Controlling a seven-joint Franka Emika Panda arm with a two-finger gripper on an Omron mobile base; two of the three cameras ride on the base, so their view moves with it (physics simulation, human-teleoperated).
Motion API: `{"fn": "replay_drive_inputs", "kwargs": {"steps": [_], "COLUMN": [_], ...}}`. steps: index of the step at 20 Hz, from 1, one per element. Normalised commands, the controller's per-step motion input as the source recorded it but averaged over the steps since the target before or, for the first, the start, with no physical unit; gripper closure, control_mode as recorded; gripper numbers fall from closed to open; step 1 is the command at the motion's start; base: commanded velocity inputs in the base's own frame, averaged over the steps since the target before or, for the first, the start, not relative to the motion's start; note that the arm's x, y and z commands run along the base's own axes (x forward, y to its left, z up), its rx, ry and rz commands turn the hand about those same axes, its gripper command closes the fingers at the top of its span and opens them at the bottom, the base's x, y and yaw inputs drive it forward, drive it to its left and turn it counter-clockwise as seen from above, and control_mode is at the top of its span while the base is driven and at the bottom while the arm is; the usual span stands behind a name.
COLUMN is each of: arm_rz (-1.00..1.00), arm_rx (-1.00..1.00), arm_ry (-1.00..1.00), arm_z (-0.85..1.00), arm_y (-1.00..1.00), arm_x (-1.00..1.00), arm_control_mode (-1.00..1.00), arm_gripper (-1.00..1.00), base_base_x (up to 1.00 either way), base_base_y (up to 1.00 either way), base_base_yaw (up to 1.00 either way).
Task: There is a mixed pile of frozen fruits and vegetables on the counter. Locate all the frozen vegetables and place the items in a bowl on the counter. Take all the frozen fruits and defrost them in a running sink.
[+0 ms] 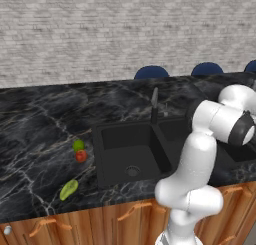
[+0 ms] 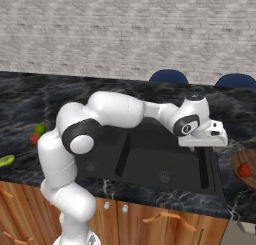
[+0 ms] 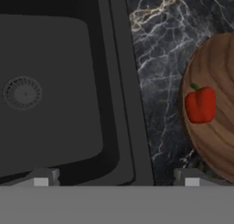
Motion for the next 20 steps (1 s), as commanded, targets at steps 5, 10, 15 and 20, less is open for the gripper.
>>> {"fn": "replay_drive_inputs", "kwargs": {"steps": [5,10,15,20], "arm_rz": [-0.03,-0.01,0.0,-0.03], "arm_rx": [-0.02,0.0,0.0,0.0], "arm_ry": [0.0,0.0,0.0,0.05], "arm_z": [0.01,0.03,0.0,0.0], "arm_y": [0.53,0.56,0.6,0.26], "arm_x": [0.0,0.0,0.0,0.05], "arm_control_mode": [-1.0,-1.0,-1.0,-1.0], "arm_gripper": [-1.0,-1.0,-1.0,-1.0], "base_base_x": [0.0,0.0,0.0,0.0], "base_base_y": [0.0,0.0,0.0,0.0], "base_base_yaw": [0.0,0.0,0.0,0.0]}}
